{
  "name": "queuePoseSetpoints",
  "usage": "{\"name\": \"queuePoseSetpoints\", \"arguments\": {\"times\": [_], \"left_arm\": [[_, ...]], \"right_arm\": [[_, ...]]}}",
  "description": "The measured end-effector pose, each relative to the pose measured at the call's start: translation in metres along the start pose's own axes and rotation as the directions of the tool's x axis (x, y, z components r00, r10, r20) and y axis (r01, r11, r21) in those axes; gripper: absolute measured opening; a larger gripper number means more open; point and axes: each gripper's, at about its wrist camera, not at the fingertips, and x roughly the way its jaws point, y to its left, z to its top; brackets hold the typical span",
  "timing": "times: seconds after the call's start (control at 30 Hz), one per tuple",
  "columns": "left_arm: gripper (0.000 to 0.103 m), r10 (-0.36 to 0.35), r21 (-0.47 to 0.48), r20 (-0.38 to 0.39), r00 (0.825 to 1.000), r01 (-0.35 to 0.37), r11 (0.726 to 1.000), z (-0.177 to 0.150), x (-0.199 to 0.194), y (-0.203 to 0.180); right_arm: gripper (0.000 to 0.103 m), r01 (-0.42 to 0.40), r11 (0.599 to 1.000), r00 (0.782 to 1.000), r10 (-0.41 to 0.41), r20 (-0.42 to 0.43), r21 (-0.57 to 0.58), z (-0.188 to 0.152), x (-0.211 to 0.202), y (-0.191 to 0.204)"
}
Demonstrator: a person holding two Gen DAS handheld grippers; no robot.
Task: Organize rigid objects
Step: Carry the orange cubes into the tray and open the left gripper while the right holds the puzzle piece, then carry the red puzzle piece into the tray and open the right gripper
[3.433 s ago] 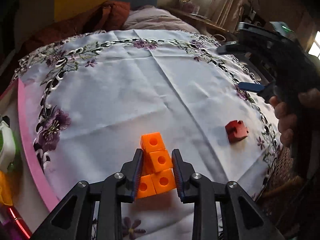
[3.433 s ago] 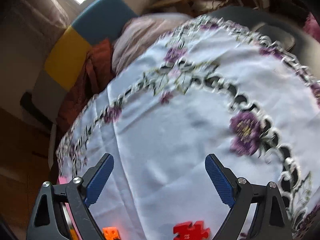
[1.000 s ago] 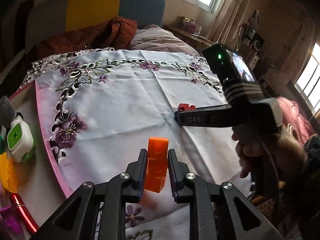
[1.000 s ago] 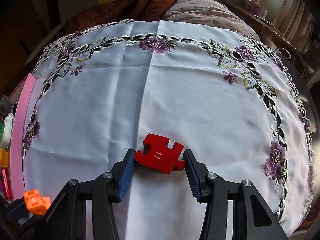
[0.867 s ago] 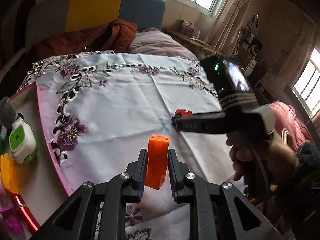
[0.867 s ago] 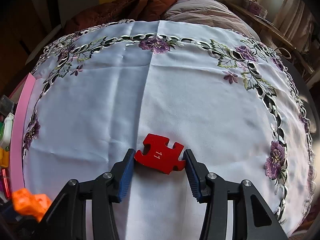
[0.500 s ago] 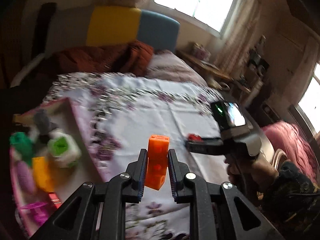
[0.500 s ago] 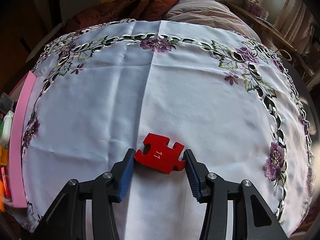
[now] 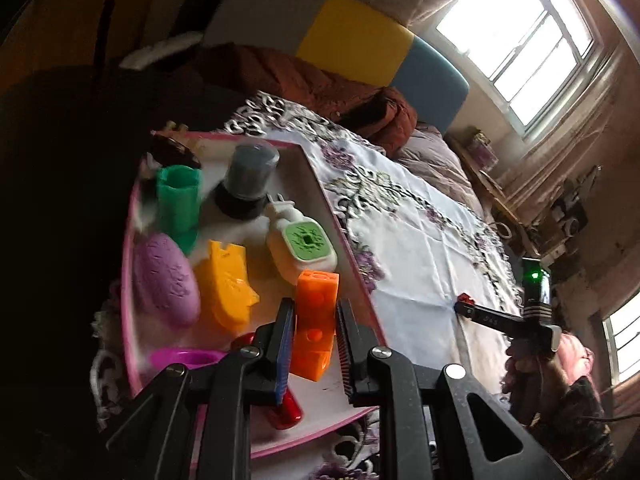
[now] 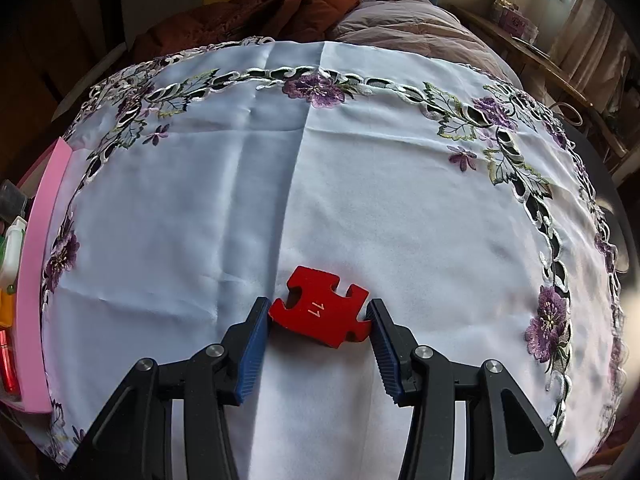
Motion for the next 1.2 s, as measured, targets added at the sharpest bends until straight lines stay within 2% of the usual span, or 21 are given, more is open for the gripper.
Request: {"name": "queuePoseSetpoints", "arguments": {"times": [0.13, 0.2, 0.27, 0.4, 0.53, 0.67, 0.73, 0.9, 1.03, 1.2], "left_arm": [[0.020, -0.033, -0.032, -0.071, 0.997, 0.031, 0.999, -0.004, 0.022, -0.002], [0.020, -0.011, -0.034, -0.096, 0.995, 0.008, 0.999, -0.008, 0.033, -0.005], [0.025, -0.018, -0.031, -0.107, 0.994, 0.014, 0.999, -0.009, 0.038, -0.007], [0.029, 0.024, 0.005, -0.091, 0.996, -0.023, 1.000, -0.010, 0.036, -0.010], [0.035, 0.021, 0.010, -0.065, 0.998, -0.020, 1.000, -0.006, 0.024, -0.008], [0.036, 0.043, 0.020, -0.022, 0.999, -0.042, 0.999, -0.001, 0.007, -0.006], [0.036, 0.083, 0.035, 0.012, 0.997, -0.083, 0.996, 0.000, -0.003, -0.005], [0.036, 0.188, 0.095, 0.085, 0.979, -0.195, 0.976, -0.004, -0.024, -0.009], [0.037, 0.272, 0.103, 0.139, 0.952, -0.287, 0.953, -0.008, -0.040, -0.006], [0.038, 0.338, 0.084, 0.178, 0.924, -0.356, 0.931, -0.010, -0.056, 0.002]], "right_arm": [[0.050, 0.001, 1.000, 1.000, -0.001, 0.000, -0.001, 0.000, 0.000, 0.000], [0.050, -0.001, 1.000, 1.000, 0.001, 0.000, -0.001, 0.000, 0.000, 0.000], [0.050, -0.001, 1.000, 1.000, 0.001, 0.000, -0.001, 0.000, 0.000, 0.000], [0.050, 0.000, 1.000, 1.000, 0.000, 0.000, -0.003, 0.000, 0.000, 0.000], [0.050, 0.004, 1.000, 1.000, -0.004, 0.003, -0.008, 0.000, 0.000, 0.000], [0.050, 0.007, 1.000, 1.000, -0.007, 0.005, -0.008, 0.000, 0.000, 0.001], [0.050, 0.009, 1.000, 1.000, -0.009, 0.006, -0.010, 0.000, 0.000, 0.001], [0.049, 0.024, 0.999, 1.000, -0.023, 0.020, -0.033, 0.000, -0.004, 0.005], [0.049, 0.013, 0.999, 0.997, -0.010, 0.076, -0.044, 0.000, -0.015, 0.008], [0.049, -0.064, 0.994, 0.990, 0.074, 0.122, -0.087, -0.003, -0.031, 0.026]]}}
